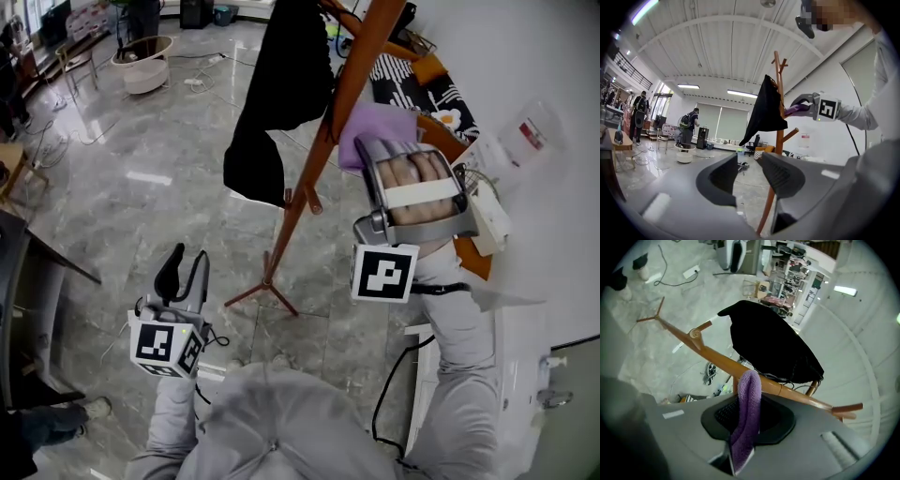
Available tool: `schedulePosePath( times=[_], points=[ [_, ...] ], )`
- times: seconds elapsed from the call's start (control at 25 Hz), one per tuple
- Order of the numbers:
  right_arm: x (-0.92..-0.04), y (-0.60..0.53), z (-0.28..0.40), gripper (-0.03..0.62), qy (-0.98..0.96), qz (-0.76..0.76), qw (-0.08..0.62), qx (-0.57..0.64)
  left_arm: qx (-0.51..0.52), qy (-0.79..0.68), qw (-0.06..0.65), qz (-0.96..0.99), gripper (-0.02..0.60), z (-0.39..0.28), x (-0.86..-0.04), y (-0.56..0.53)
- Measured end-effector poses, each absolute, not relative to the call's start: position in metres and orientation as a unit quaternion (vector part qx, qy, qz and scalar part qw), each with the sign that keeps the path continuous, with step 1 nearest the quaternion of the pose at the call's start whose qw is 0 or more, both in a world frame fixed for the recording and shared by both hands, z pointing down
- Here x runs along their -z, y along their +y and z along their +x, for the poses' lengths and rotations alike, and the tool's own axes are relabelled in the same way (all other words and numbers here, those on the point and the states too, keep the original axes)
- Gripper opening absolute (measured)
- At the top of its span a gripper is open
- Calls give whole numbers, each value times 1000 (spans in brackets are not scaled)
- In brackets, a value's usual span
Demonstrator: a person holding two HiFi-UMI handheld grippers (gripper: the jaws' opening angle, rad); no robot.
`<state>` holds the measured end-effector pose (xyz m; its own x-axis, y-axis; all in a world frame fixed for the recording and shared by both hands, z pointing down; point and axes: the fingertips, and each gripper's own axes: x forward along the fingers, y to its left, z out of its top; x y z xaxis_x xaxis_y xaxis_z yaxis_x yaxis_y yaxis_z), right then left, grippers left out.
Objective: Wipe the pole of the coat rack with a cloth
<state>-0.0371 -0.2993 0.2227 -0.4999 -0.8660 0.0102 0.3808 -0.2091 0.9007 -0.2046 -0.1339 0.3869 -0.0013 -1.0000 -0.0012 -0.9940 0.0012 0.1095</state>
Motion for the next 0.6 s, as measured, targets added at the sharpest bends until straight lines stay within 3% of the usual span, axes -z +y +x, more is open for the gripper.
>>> schedulePosePath(
  times=[0.6],
  points=[
    [-235,-317,-25,54,-364,176,520,752,46,-699,40,712,169,-206,-388,-142]
  ],
)
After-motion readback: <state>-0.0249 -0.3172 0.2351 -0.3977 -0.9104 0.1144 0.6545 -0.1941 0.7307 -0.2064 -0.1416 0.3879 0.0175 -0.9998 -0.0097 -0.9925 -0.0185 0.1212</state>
